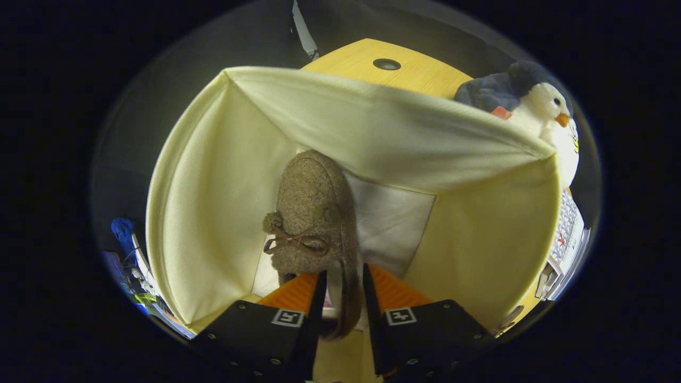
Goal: Open the storage box then place both shoes into the box .Put the left shoe in first, then the right shoe, with the right side of both shoes facing outward in a uniform manner.
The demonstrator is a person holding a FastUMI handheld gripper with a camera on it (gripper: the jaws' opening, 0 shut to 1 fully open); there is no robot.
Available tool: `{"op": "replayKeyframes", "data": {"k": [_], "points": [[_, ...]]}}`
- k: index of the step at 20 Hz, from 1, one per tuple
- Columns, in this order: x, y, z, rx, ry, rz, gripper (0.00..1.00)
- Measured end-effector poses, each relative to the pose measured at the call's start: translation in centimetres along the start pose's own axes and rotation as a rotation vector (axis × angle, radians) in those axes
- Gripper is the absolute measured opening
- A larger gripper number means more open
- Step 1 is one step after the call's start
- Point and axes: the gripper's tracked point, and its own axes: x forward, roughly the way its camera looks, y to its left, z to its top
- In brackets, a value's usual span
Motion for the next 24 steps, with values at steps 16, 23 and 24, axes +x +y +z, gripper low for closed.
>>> {"op": "replayKeyframes", "data": {"k": [16,23,24], "points": [[-18.6,-8.2,-2.0,0.210,-0.303,0.082,0.89],[-19.2,-18.9,-11.2,0.441,-0.302,0.007,0.89],[-19.1,-20.3,-12.7,0.473,-0.295,0.000,0.89]]}}
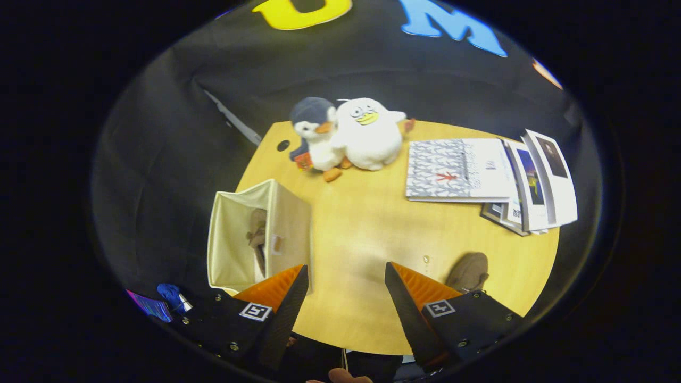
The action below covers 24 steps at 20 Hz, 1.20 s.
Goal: Open the storage box then place both shoes into the box .Put the left shoe in first, then the right shoe, with the right side of both shoes facing outward in a uniform manner.
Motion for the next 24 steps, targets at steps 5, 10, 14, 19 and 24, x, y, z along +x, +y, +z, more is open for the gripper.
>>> {"op": "replayKeyframes", "data": {"k": [5,10,14,19,24], "points": [[-0.5,-8.8,-3.7,0.114,0.029,-0.066,0.89],[0.4,-15.9,-8.0,0.202,0.092,-0.136,0.89],[1.7,-19.0,-11.2,0.230,0.160,-0.150,0.89],[4.7,-21.8,-14.8,0.253,0.265,-0.159,0.89],[7.6,-23.9,-15.9,0.262,0.307,-0.177,0.88]]}}
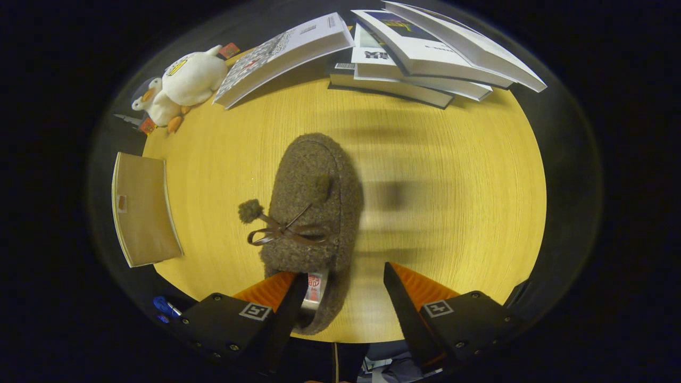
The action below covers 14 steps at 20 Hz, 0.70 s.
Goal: Open the storage box then place both shoes into the box .Put the left shoe in first, then the right shoe, with the right side of both shoes facing outward in a uniform manner.
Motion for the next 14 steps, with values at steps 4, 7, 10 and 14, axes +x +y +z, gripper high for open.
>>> {"op": "replayKeyframes", "data": {"k": [4,7,10,14], "points": [[1.2,0.3,0.2,0.027,0.013,0.031,0.87],[1.6,0.8,0.2,0.035,0.019,0.058,0.63],[1.3,0.2,0.4,0.034,-0.003,0.057,0.10],[0.7,0.1,0.2,0.104,-0.042,0.102,0.01]]}}
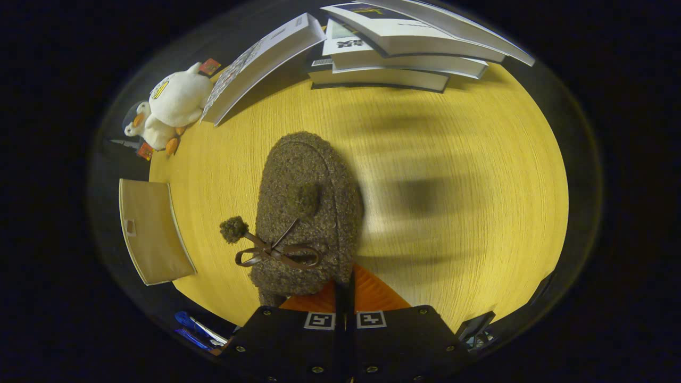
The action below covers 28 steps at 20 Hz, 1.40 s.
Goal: Open the storage box then place both shoes into the box .Put the left shoe in first, then the right shoe, with the right side of both shoes facing outward in a uniform manner.
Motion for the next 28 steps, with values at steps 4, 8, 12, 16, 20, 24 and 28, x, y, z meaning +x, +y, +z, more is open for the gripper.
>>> {"op": "replayKeyframes", "data": {"k": [4,8,12,16,20,24,28], "points": [[-3.5,2.4,-0.6,-0.015,-0.024,0.053,0.00],[-7.6,6.8,-0.6,-0.099,-0.073,0.074,0.00],[-11.3,13.1,-0.3,-0.203,-0.112,0.126,0.00],[-13.2,20.6,0.3,-0.345,-0.137,0.164,0.00],[-13.9,28.9,0.0,-0.480,-0.129,0.230,0.01],[-13.9,37.8,-0.3,-0.617,-0.128,0.278,0.00],[-11.8,44.2,-0.6,-0.730,-0.098,0.266,0.00]]}}
